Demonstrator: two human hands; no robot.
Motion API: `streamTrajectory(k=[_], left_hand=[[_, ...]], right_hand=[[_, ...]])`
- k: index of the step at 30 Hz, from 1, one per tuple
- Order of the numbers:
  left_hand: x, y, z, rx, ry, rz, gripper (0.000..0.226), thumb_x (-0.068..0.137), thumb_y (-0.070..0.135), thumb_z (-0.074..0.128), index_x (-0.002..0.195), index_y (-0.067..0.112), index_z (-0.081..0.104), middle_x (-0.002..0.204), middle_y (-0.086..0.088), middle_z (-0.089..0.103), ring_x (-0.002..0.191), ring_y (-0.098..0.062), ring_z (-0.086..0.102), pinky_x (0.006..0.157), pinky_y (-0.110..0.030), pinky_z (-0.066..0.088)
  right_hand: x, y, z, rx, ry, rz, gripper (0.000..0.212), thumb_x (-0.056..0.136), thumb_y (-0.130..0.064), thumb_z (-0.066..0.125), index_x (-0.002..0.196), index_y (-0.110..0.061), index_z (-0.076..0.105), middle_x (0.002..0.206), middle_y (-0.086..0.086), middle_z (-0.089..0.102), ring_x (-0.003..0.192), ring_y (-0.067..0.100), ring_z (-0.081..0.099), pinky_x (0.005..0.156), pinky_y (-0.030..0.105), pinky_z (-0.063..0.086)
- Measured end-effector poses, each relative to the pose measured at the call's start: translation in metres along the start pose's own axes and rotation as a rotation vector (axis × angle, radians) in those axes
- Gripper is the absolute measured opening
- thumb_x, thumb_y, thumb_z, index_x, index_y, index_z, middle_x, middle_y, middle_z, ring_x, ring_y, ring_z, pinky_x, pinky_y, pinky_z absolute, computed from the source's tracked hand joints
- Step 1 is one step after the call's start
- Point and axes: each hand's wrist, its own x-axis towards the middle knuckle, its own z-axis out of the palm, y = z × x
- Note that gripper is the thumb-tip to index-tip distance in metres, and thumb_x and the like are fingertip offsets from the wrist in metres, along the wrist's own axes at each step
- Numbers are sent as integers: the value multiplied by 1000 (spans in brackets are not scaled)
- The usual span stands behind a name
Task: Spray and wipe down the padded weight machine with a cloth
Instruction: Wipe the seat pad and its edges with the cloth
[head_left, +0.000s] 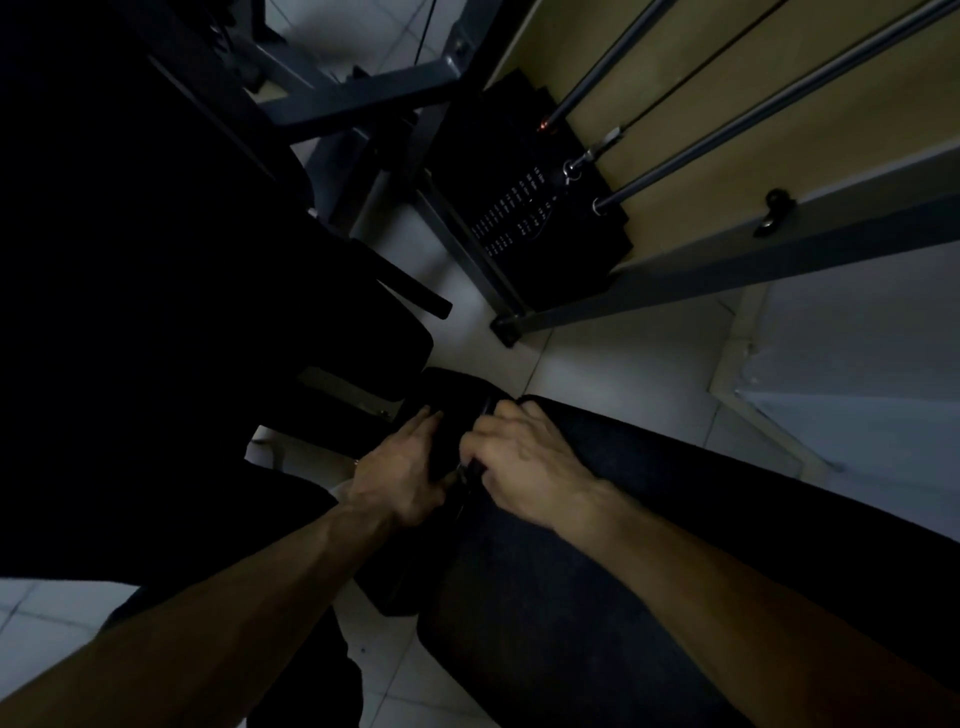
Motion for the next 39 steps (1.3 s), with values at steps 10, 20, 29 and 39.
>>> streamTrajectory(k=[10, 20, 29, 39], left_hand=[[-6, 1, 10, 25, -38, -29, 88, 90, 66, 51, 161, 23, 21, 170, -1, 18, 153, -23, 26, 120, -42, 34], [-53, -26, 16, 65, -265, -89, 106, 83, 36, 70, 164, 23, 2, 171, -3, -1, 157, -21, 9, 125, -39, 22], [-58, -44, 37, 51, -195, -56, 106, 80, 50, 64, 164, 21, 6, 171, -3, 6, 155, -27, 20, 123, -37, 27], [-82, -62, 56, 25, -146, -40, 111, 81, 53, 74, 163, 28, 3, 171, 2, 2, 156, -26, 15, 123, -38, 27]], right_hand=[[4, -12, 10, -51, 72, 75, 22, 74, -10, 77, 92, -21, 72, 88, -1, 66, 93, 25, 54, 80, 35, 30], [23, 20, -14, -140, 120, 188, 28, 84, -8, 66, 105, -26, 72, 105, -2, 69, 109, 25, 52, 92, 36, 29], [-11, -23, 32, -83, 16, -144, 28, 70, -10, 81, 93, -24, 73, 91, -2, 67, 91, 26, 56, 79, 39, 39], [-15, -22, 32, -100, 109, 13, 31, 73, -4, 75, 97, -24, 74, 101, -1, 69, 98, 28, 56, 82, 37, 34]])
